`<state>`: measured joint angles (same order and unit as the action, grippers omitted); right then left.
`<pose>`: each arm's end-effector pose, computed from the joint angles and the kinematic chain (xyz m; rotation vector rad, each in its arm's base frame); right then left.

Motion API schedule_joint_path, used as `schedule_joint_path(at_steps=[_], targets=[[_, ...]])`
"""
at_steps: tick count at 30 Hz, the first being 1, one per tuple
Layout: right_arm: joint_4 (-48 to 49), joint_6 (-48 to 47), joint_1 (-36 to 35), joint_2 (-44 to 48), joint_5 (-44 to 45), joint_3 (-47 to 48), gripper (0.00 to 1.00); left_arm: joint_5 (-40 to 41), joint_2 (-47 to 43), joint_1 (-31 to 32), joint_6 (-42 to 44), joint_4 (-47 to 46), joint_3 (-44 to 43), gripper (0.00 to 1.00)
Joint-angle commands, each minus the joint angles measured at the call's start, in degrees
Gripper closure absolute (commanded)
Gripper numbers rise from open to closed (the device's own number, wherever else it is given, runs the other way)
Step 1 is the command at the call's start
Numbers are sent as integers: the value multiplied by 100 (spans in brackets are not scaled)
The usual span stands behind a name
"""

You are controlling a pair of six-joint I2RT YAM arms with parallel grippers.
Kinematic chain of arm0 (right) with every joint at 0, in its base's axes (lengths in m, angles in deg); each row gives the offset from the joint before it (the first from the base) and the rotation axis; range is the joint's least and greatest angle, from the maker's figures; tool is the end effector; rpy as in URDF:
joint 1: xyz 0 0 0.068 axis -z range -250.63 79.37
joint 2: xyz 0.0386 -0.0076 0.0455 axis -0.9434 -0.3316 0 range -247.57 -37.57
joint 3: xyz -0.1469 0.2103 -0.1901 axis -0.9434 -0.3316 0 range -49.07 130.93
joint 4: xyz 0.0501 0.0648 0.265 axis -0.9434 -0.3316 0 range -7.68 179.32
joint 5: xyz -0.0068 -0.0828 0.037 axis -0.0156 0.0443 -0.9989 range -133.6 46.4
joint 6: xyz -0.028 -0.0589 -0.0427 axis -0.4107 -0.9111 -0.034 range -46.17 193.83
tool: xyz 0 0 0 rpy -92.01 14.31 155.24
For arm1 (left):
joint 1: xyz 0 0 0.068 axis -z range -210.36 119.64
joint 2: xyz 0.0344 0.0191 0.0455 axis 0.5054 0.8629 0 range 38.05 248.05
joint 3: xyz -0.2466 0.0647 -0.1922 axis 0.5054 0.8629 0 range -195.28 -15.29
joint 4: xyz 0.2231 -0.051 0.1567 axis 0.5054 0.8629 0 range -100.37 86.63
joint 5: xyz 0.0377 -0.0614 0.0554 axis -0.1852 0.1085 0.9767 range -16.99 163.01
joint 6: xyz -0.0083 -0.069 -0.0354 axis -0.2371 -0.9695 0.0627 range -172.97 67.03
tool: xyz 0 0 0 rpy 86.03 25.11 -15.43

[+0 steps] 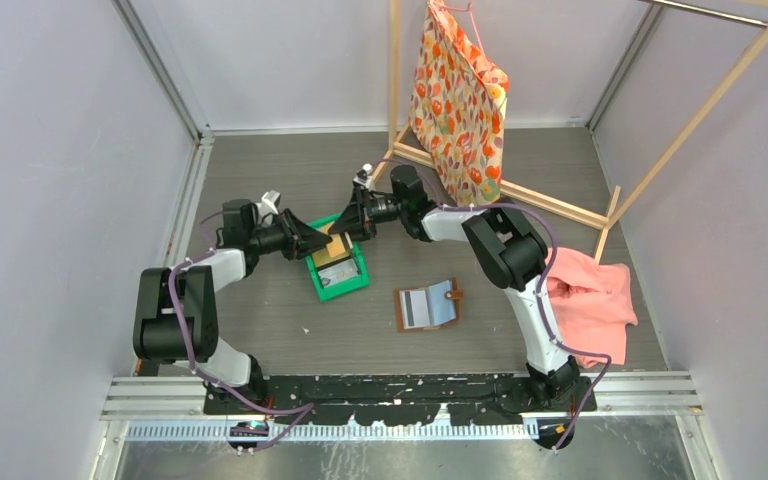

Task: Put the credit cards into the card holder
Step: Place the credit card in the storage box.

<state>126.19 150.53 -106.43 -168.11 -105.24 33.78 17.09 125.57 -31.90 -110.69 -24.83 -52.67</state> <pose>0.4095 0.3675 0.1773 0.2308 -2.2716 -2.0864 0.3122 -0.0469 0.1975 -0.5788 2.2548 -1.5945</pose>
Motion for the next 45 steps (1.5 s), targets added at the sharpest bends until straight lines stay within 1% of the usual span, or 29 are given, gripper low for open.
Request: schedule_joint_path(at_steps=[1, 5, 19, 29, 36, 45], targets=[[190, -122, 9, 119, -15, 38, 64, 27, 12, 38, 182, 197, -118, 79], [-27, -279, 6, 108, 4, 34, 66, 37, 2, 30, 199, 236, -120, 77], [-218, -468, 38, 98, 7, -1, 68, 15, -95, -105, 217, 286, -112, 75], [-552, -755, 91, 155, 45, 3, 70, -2, -195, -205, 257, 387, -85, 69], [-1717, -1736, 121, 367, 177, 86, 70, 96, -324, -258, 502, 767, -135, 67], [-2106, -2025, 122, 458, 253, 185, 71, 194, -474, -301, 735, 1174, -205, 66]])
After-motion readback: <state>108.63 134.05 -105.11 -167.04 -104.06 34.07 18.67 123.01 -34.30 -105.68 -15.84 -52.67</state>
